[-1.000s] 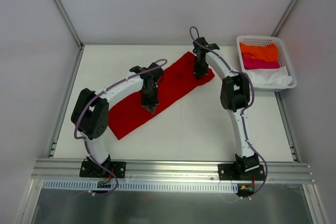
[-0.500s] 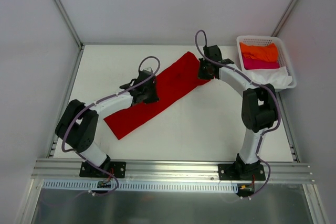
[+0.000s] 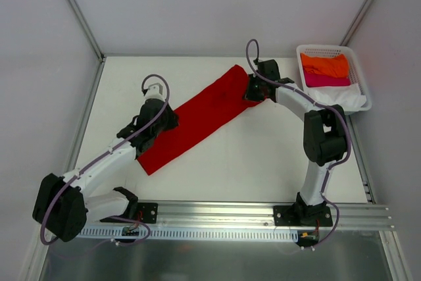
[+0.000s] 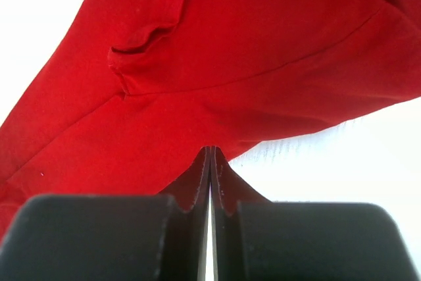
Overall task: Fold and stack the t-shirts
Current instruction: Rotate the tshirt 90 degrees
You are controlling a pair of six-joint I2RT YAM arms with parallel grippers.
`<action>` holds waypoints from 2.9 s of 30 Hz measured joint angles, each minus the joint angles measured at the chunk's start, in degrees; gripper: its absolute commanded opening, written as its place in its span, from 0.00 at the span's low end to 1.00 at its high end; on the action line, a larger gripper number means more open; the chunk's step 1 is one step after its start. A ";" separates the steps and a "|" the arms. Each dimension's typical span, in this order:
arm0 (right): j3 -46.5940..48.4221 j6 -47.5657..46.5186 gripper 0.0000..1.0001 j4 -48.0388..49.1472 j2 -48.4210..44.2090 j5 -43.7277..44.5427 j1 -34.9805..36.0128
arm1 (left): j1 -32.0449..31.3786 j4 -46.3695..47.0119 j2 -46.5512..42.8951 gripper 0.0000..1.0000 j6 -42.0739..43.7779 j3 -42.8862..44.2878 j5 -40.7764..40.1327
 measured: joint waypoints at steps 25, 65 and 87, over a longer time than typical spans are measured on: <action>26.38 -6.84 0.00 -17.44 19.65 7.19 -1.25 | 1.57 -21.75 3.65 0.00 -5.53 -8.17 -13.46; 45.35 -8.66 0.01 -25.90 32.87 5.25 -3.54 | -35.74 -22.45 28.17 0.00 -30.56 6.93 -20.92; 52.96 -7.61 0.16 -23.69 38.73 -6.75 -8.22 | -48.78 -22.10 30.36 0.00 -38.40 12.24 -9.64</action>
